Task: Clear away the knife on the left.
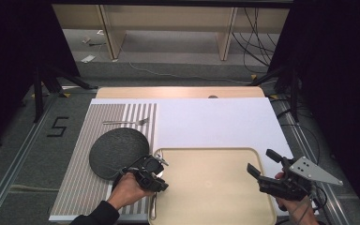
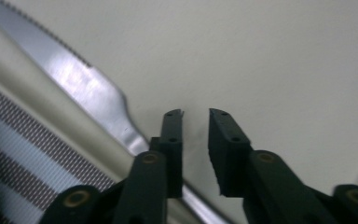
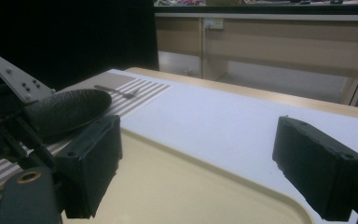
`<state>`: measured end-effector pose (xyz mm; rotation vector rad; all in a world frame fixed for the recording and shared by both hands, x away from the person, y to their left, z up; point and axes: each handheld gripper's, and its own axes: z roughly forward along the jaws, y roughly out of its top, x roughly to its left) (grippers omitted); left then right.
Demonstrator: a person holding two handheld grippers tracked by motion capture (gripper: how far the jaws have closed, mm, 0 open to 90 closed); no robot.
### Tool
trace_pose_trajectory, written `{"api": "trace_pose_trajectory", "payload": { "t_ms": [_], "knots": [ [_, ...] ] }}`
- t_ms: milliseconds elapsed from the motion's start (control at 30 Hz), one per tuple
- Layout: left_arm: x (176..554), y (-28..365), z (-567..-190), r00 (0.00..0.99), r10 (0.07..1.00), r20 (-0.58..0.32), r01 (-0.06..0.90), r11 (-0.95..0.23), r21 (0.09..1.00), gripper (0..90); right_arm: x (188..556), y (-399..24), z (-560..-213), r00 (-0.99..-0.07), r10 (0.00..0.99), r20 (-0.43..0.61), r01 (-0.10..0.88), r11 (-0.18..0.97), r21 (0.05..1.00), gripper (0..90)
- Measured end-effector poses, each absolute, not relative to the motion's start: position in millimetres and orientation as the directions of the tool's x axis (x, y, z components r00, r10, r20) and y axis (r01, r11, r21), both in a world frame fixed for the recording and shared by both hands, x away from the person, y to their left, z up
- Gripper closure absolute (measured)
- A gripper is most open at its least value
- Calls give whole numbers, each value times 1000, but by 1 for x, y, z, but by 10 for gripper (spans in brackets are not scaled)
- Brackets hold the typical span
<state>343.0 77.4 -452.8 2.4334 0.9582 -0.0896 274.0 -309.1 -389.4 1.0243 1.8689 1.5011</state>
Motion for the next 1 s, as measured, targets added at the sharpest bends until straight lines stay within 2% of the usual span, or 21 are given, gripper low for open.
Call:
{"api": "trace_pose_trajectory", "payload": {
  "t_ms": [233,433,833,1000],
  "knots": [
    [336,84,-439,764,588,-265,607,-518,603,421,274,-309,-389,-575,816,57,234,97,967,167],
    [334,91,-430,765,587,-267,576,-436,692,281,274,-309,-389,-574,817,57,236,98,967,166],
    [327,106,-416,765,581,-279,503,-267,822,160,274,-309,-389,-576,815,59,238,99,966,166],
    [323,112,-411,780,566,-268,459,-225,859,155,274,-308,-389,-578,814,59,242,101,965,165]
  ]
}}
